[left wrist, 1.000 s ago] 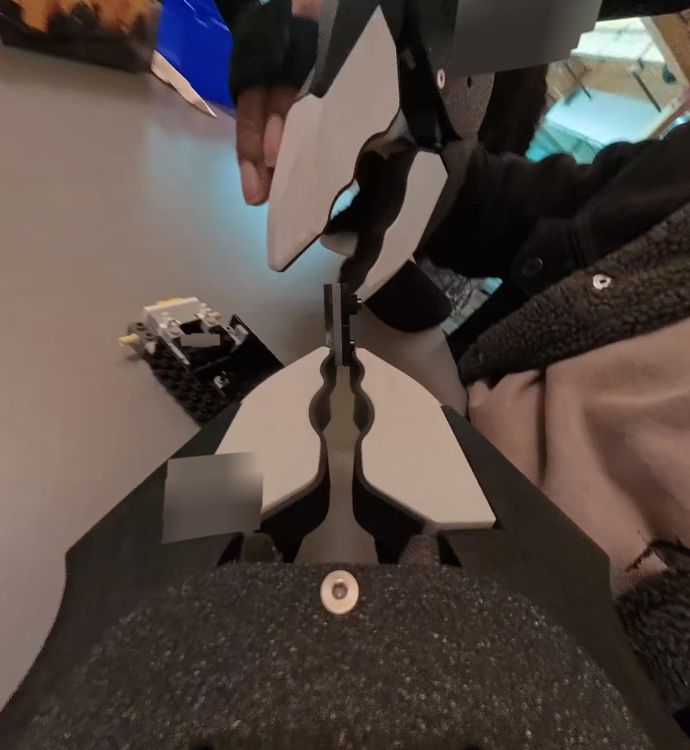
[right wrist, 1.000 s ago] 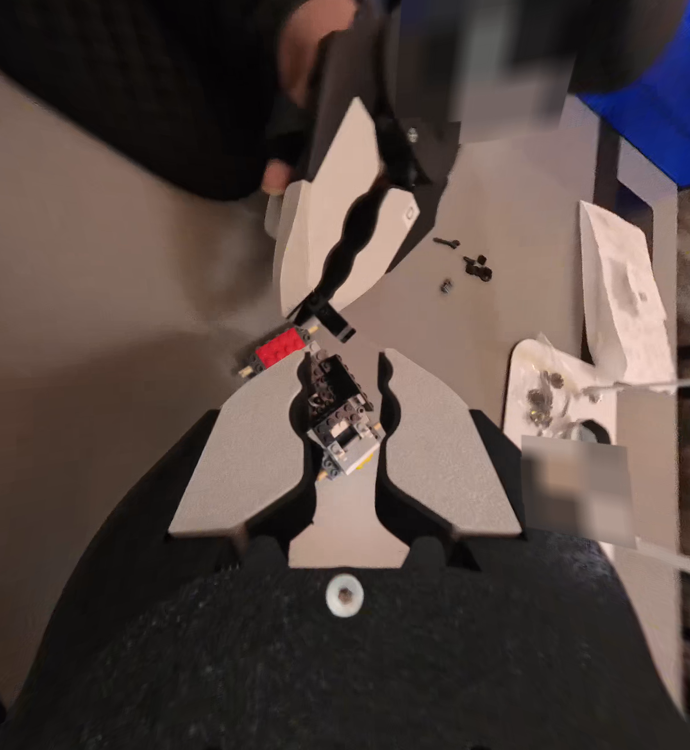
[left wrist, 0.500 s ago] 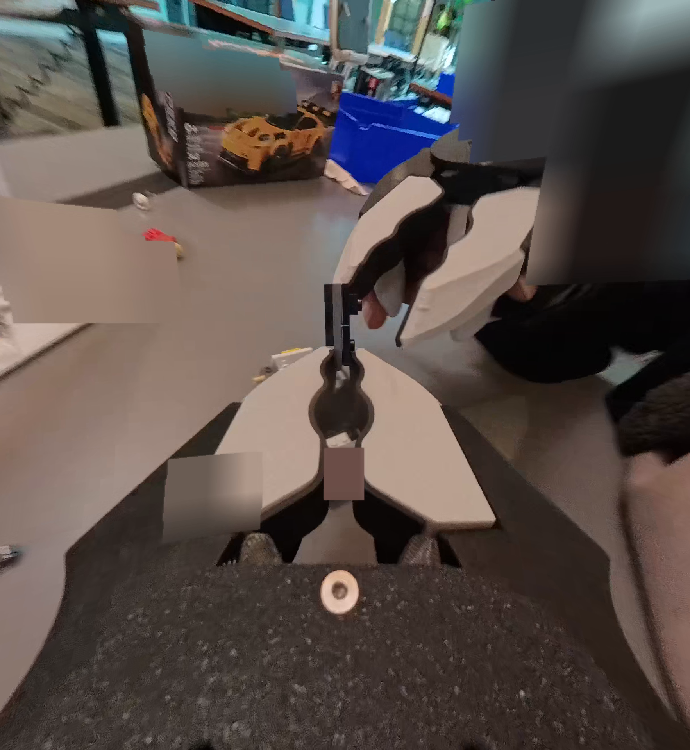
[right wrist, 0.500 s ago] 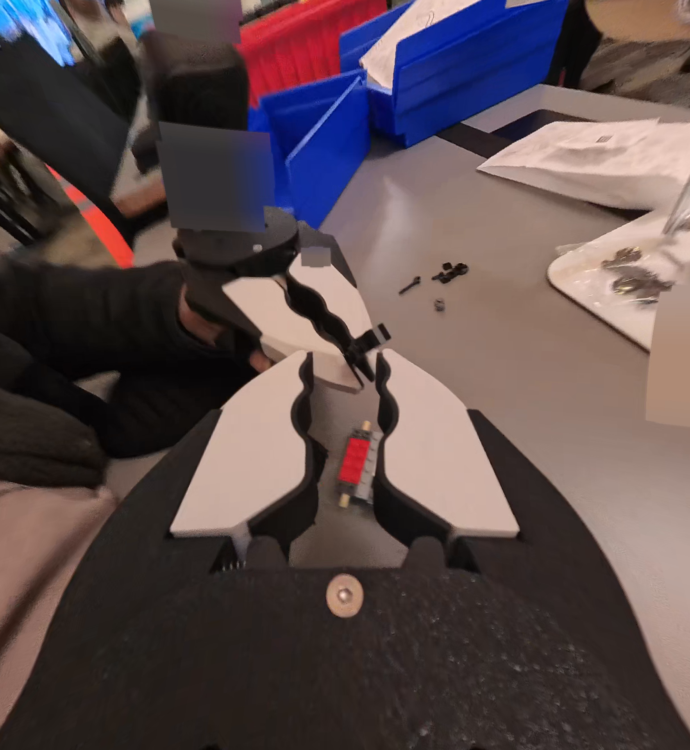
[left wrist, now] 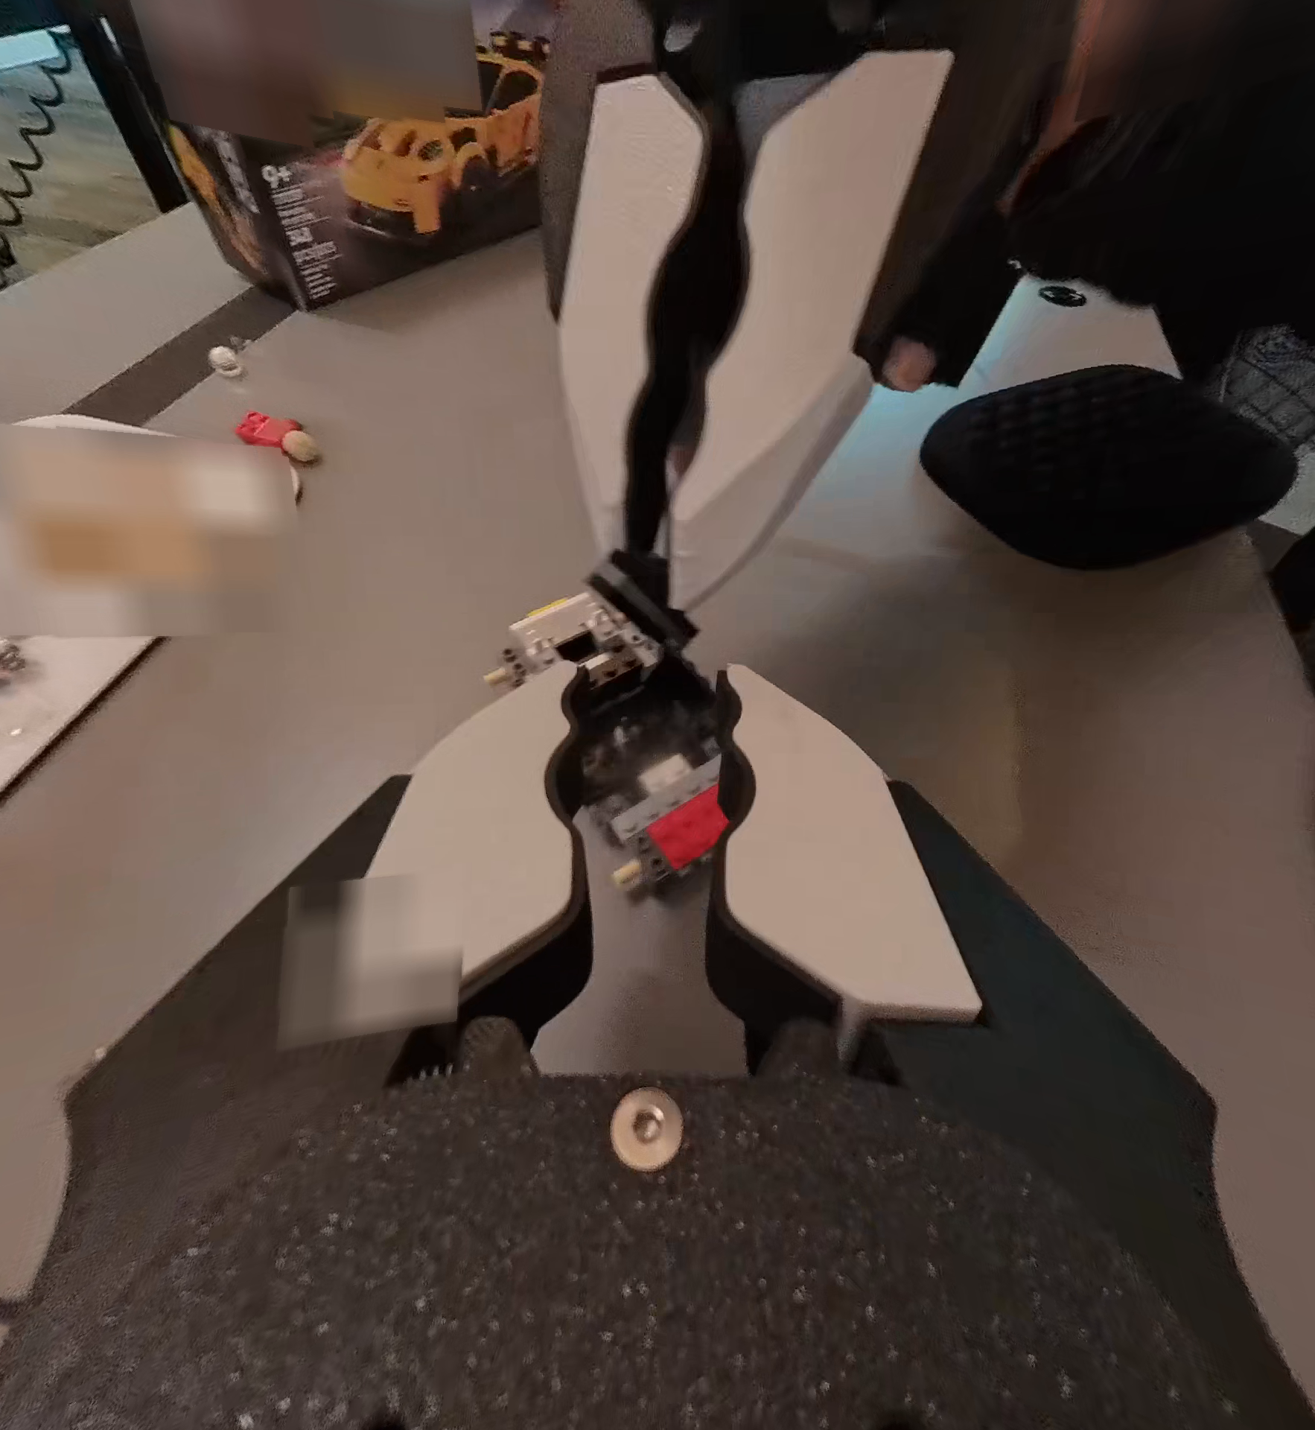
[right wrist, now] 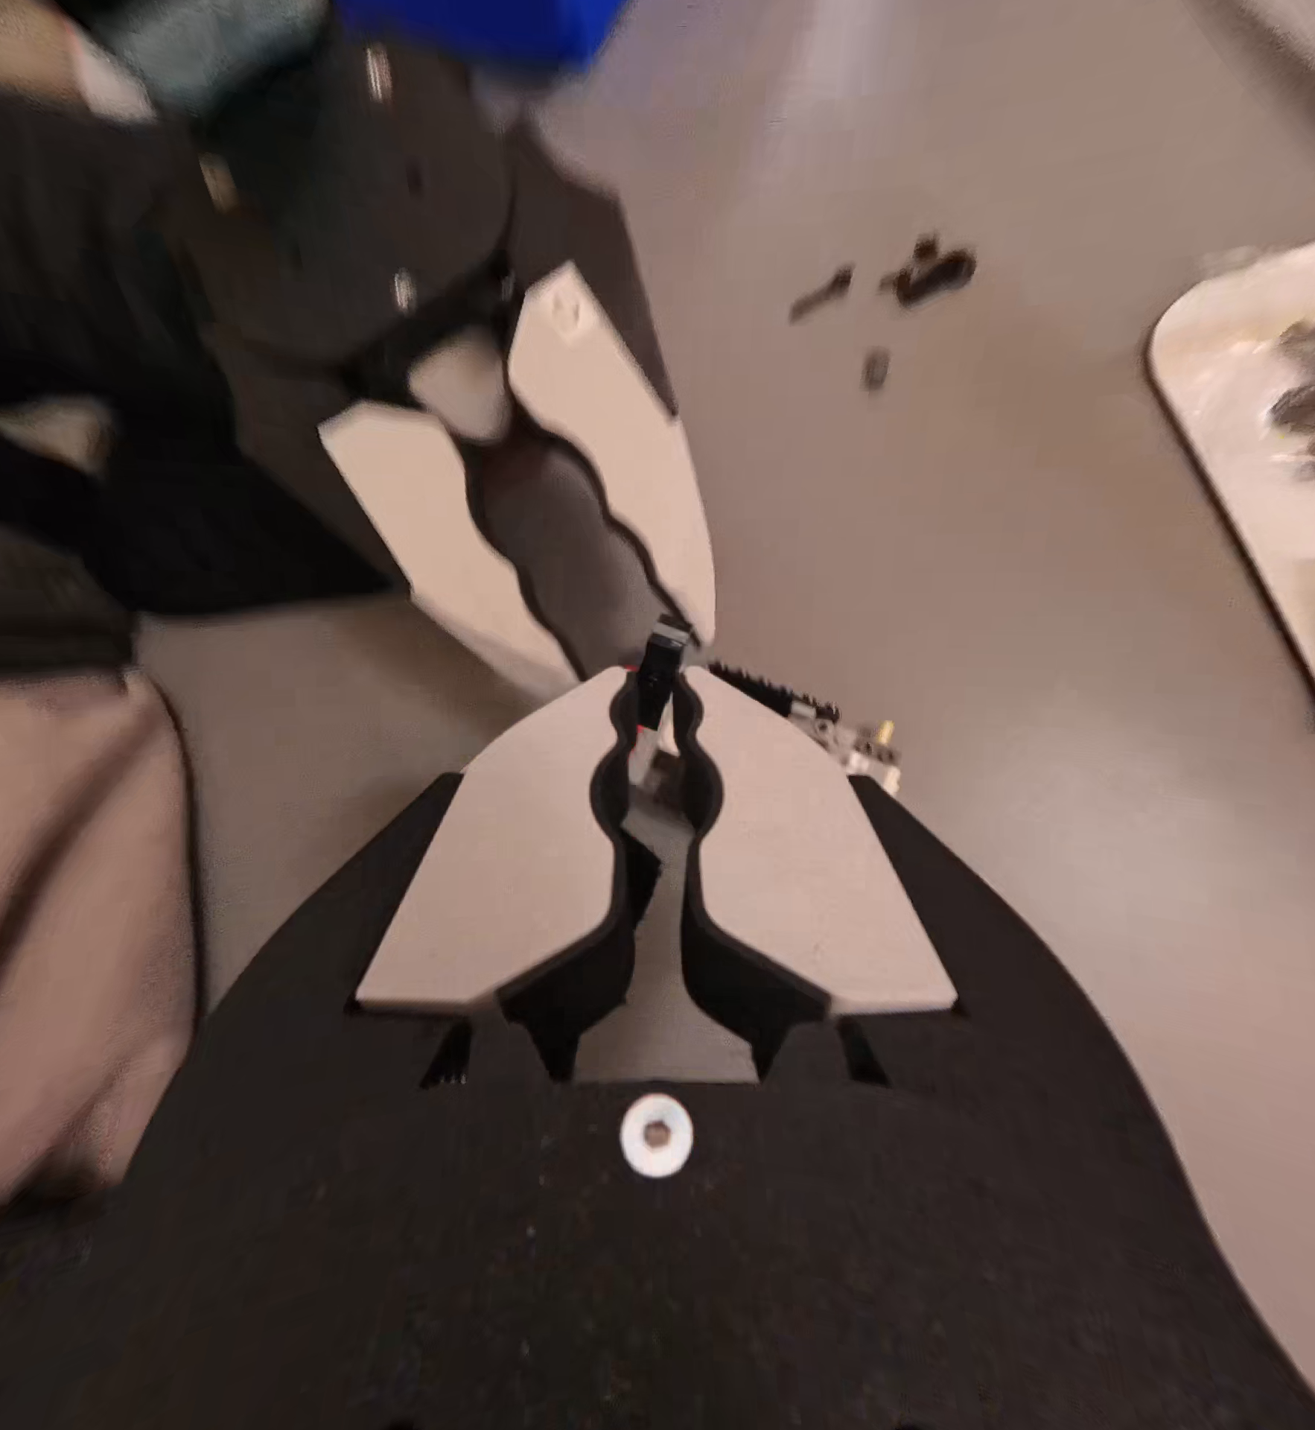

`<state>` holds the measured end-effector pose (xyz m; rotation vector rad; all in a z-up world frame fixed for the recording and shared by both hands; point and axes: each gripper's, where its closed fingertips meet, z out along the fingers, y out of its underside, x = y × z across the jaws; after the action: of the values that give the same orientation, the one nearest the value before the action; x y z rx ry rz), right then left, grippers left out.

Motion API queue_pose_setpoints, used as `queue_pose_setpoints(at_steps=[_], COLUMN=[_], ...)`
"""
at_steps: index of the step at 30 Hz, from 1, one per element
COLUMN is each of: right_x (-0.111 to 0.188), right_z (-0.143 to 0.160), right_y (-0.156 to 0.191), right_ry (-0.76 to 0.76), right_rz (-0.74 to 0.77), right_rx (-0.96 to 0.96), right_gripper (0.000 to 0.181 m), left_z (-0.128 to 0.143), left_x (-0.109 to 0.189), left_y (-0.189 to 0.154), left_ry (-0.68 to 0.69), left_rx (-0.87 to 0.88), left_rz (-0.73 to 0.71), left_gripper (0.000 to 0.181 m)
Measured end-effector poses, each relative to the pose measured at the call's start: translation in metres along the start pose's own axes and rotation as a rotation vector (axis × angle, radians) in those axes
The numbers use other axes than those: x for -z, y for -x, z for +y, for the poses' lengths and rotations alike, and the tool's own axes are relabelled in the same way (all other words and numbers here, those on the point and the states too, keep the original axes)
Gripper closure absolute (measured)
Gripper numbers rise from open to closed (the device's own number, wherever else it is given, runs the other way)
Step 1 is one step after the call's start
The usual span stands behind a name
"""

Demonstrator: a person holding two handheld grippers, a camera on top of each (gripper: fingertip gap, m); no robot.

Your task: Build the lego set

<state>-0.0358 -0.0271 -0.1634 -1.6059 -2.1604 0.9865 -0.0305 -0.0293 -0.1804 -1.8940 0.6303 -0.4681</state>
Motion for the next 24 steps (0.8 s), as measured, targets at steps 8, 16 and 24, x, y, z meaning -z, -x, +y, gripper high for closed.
queue_pose_setpoints(at_steps=[8,16,24], right_x=[-0.038,-0.046,-0.047], right_z=[0.042,0.052,0.052], right_y=[-0.008,-0.012,-0.013], right_ry=[0.538,0.641,0.657], right_rz=[-0.082,-0.077,-0.062], right_rx=[-0.001,-0.065,-0.087], right_gripper=[0.173,0.173,0.173], left_z=[0.038,0.054,0.054], left_x=[0.01,0.008,0.008], left_y=[0.032,0.034,0.033], left_ry=[0.129,0.187,0.19], left_rx=[-0.026,-0.007,-0.006], left_rz=[-0.068,-0.064,-0.061], left_gripper=[0.164,0.166,0.167])
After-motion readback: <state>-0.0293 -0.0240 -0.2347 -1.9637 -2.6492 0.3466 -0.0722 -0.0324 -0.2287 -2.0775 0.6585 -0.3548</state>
